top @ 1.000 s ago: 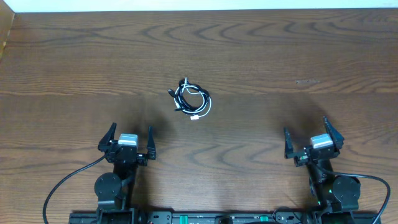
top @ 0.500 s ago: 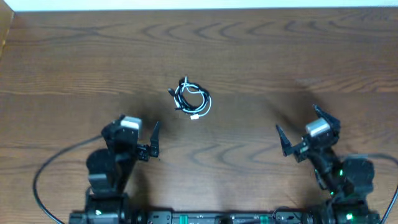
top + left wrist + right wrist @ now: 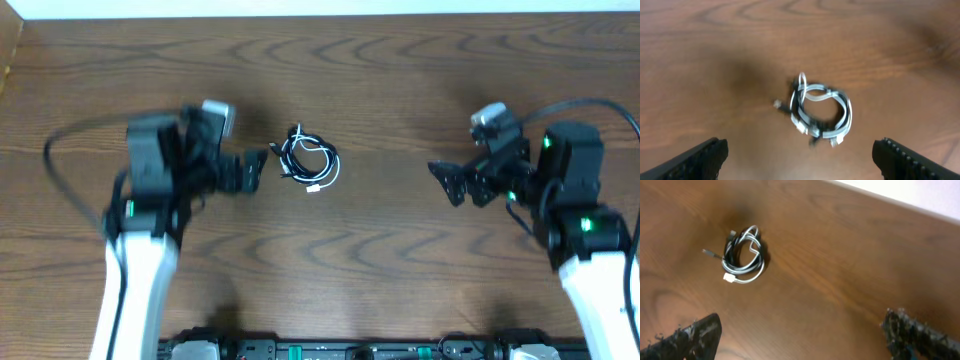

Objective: Untangle cables
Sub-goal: 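Reach the left gripper to the cable bundle and grasp it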

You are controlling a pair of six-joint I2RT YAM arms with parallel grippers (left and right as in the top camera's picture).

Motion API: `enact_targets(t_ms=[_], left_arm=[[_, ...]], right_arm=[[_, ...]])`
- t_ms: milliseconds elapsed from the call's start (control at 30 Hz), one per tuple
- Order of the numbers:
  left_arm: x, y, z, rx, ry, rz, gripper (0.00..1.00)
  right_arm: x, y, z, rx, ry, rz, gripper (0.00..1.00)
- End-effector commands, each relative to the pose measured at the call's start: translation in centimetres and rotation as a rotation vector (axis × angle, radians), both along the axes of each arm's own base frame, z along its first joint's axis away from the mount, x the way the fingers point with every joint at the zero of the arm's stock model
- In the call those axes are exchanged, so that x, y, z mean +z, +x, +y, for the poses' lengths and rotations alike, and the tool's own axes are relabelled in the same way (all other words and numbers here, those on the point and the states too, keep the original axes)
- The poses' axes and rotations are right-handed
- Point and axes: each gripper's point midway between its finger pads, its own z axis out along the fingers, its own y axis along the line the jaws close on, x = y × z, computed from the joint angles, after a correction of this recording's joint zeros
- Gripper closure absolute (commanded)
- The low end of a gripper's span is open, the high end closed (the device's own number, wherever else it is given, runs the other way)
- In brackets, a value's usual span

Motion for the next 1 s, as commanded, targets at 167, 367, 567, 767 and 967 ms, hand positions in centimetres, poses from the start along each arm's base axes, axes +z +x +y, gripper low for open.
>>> enact_targets(t_ms=[167, 367, 567, 767, 967], left_arm=[[-2.1, 7.1, -4.9, -0.299, 0.048, 0.312, 0.02], [-6.2, 8.5, -6.7, -0.421, 0.091, 0.388, 0.03], [-9.5, 8.8, -6.9, -0.426, 0.074, 0.462, 0.02], [-11.3, 9.7, -7.1, -0.429, 0.068, 0.464, 0.03], [-11.7, 10.2, -7.8, -0.438, 0.073, 0.442, 0.16]], right_arm=[[0.3, 2.9, 2.3, 0.065, 0.031, 0.116, 0.01], [0.1, 3.2, 2.2, 0.057, 0.028, 0.120, 0.01], [0.0, 2.8, 2.4, 0.003, 0.105, 0.203, 0.01], [-0.1, 2.8, 2.4, 0.002, 0.106, 0.204, 0.06], [-0.1, 2.8, 2.4, 0.002, 0.106, 0.203, 0.01]])
